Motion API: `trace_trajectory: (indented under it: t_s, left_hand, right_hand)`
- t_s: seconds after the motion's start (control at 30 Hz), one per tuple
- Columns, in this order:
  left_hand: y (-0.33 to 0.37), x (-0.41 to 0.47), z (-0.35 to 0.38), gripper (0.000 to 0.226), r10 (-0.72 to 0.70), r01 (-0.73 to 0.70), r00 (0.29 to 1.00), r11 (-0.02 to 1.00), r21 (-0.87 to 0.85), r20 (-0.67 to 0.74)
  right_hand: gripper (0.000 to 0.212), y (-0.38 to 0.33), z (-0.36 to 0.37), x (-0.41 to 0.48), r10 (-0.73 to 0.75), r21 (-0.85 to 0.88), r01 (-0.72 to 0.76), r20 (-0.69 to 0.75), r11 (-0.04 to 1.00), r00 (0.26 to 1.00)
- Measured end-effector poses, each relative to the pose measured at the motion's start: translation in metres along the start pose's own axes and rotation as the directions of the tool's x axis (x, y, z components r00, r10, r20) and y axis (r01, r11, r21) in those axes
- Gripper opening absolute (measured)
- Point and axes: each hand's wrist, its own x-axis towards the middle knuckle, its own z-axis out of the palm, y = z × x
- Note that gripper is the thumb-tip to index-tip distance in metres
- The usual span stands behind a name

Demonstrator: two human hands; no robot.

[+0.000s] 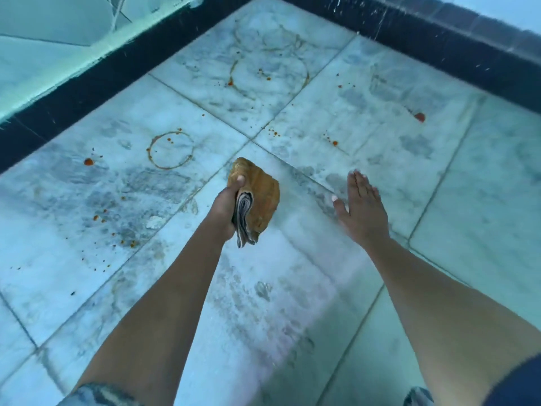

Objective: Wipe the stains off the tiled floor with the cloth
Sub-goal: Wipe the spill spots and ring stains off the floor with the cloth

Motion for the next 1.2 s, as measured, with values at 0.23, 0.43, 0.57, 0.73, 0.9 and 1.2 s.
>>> trace_trajectory:
  t_s: [0.23, 0.43, 0.57, 0.73, 0.9, 1.2]
  left_hand:
    - [0.025, 0.074, 0.074, 0.042, 0.207, -0.174, 0.972, 0.952, 0.252, -0.111]
    - [0.019, 0.126, 0.081, 0.035, 0.489, -0.244, 0.826, 0.760, 0.602, -0.282]
    - [0.022, 0.141, 0.080, 0.041, 0.649, -0.063, 0.686, 0.504, 0.861, -0.329]
    - [0.014, 0.183, 0.074, 0.049, 0.599, 0.082, 0.755, 0.317, 0.945, -0.267]
    - [-0.013, 0.213, 0.089, 0.059, 0.469, 0.217, 0.842, 0.161, 0.963, -0.268]
    - [0.011, 0.261, 0.092, 0.058, 0.492, 0.267, 0.838, 0.010, 0.964, -0.237]
  right_hand:
    - [0.091, 0.046, 0.018, 0.051, -0.045, -0.029, 0.045, 0.005, 0.999, 0.999]
    - [0.084, 0.074, 0.058, 0.095, -0.117, -0.023, 0.117, 0.002, 0.993, 0.993]
    - [0.081, 0.076, 0.068, 0.114, -0.101, -0.008, 0.101, -0.023, 0.995, 0.995]
    - [0.078, 0.085, 0.074, 0.131, -0.042, -0.007, 0.042, -0.048, 0.999, 0.998]
    - [0.073, 0.086, 0.079, 0.133, -0.044, -0.030, 0.043, -0.048, 0.999, 0.998]
    - [0.072, 0.085, 0.077, 0.134, -0.021, -0.026, 0.020, -0.065, 0.999, 0.998]
